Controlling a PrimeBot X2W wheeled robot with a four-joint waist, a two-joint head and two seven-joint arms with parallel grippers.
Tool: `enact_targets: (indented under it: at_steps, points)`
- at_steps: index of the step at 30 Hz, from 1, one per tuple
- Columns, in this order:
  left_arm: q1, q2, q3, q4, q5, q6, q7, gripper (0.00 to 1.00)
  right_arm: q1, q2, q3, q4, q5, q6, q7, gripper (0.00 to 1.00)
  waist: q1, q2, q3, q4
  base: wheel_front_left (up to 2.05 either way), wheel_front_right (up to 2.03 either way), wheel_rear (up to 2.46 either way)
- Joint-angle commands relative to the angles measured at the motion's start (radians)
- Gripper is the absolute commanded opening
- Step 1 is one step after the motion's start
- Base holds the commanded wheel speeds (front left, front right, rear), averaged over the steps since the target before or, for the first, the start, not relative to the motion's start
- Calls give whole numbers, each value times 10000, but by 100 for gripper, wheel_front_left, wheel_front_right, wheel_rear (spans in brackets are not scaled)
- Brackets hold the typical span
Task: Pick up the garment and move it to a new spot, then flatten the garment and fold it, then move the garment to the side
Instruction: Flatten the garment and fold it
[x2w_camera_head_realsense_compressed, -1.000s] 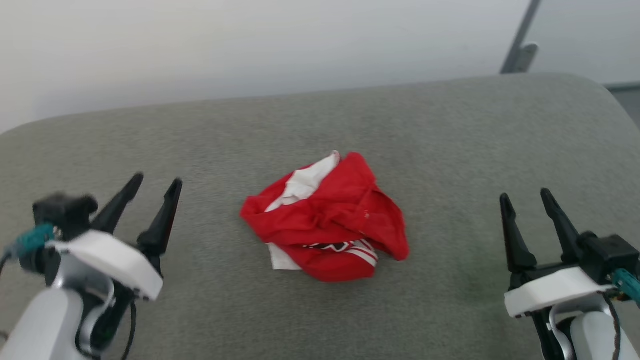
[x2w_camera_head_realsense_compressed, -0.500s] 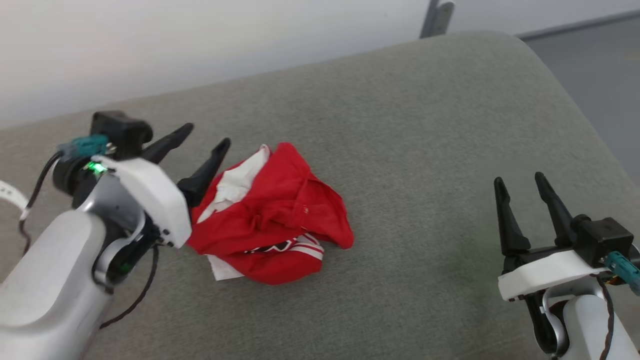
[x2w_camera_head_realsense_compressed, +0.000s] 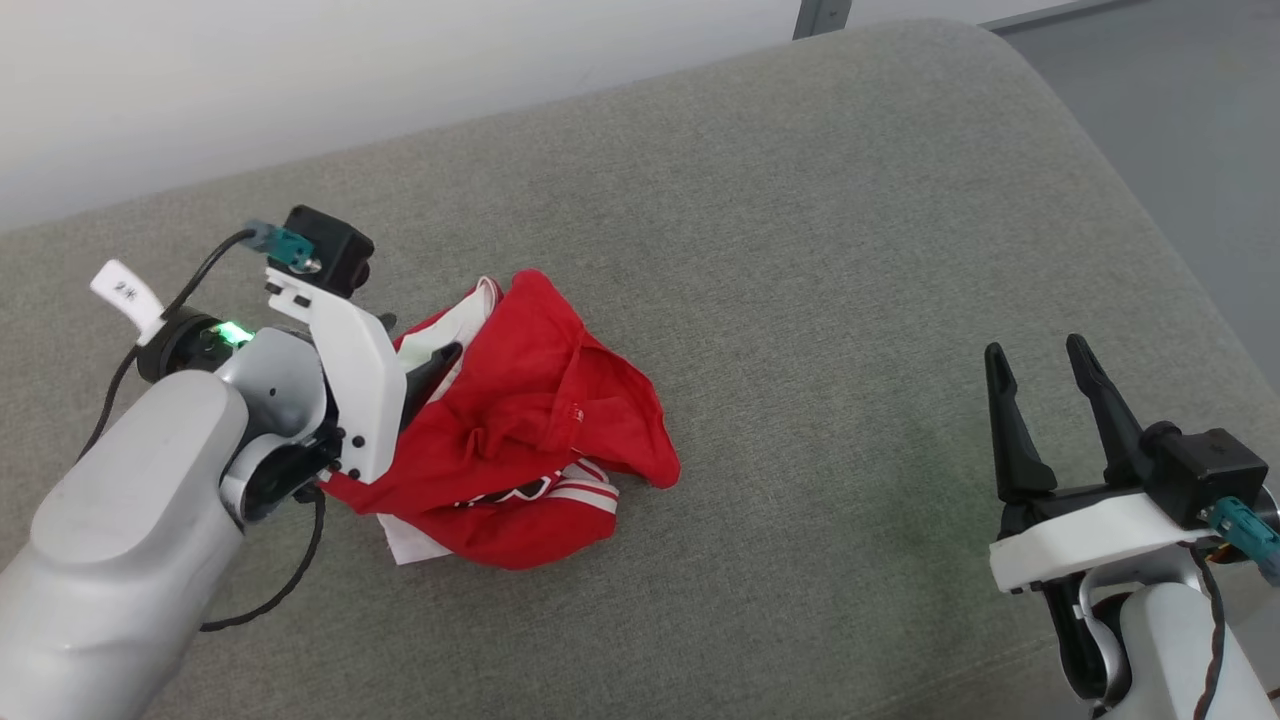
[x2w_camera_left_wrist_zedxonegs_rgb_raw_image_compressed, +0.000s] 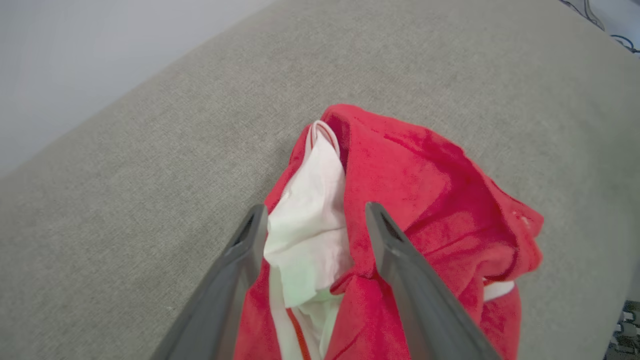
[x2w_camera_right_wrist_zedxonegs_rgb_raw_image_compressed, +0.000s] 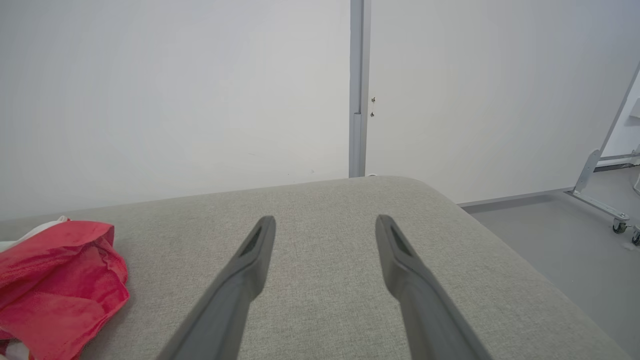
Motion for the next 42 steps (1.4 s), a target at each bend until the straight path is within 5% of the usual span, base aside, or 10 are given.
enact_targets:
  at_steps: [1, 11, 12, 14, 15, 29, 42]
  points:
    - [-275, -99, -185, 372, -78, -30, 454, 100, -102, 51, -36, -57, -63, 1, -48, 100, 0, 0, 56, 39, 0, 0, 0]
    - [-897, -494, -817, 1548, -89, -30, 1779, 100, -194, 127, -24, -67, -99, 1, -49, 100, 0, 0, 211, 115, 0, 0, 0]
    - [-936, -550, -845, 1649, -175, -30, 1901, 93, -210, 126, -19, -63, -94, 1, -49, 100, 0, 0, 223, 116, 0, 0, 0]
    - [-1008, -594, -996, 1742, -212, -30, 2074, 24, -213, 126, -7, -55, -57, 1, -49, 100, 0, 0, 252, 115, 0, 0, 0]
    - [-1031, -580, -1016, 1811, -256, -30, 2107, 0, -215, 120, 0, -50, -40, 1, -49, 100, 0, 0, 271, 115, 0, 0, 0]
    - [-1259, -346, -405, 1656, -879, 478, 1675, 0, -41, 62, -210, -67, -68, 1, -49, 100, 0, 0, 194, 510, 0, 0, 0]
    - [160, 1210, 689, 790, -1495, 2109, 1271, 0, 42, 1, -253, -10, -95, 1, -49, 100, 0, 0, -41, 1317, 0, 0, 0]
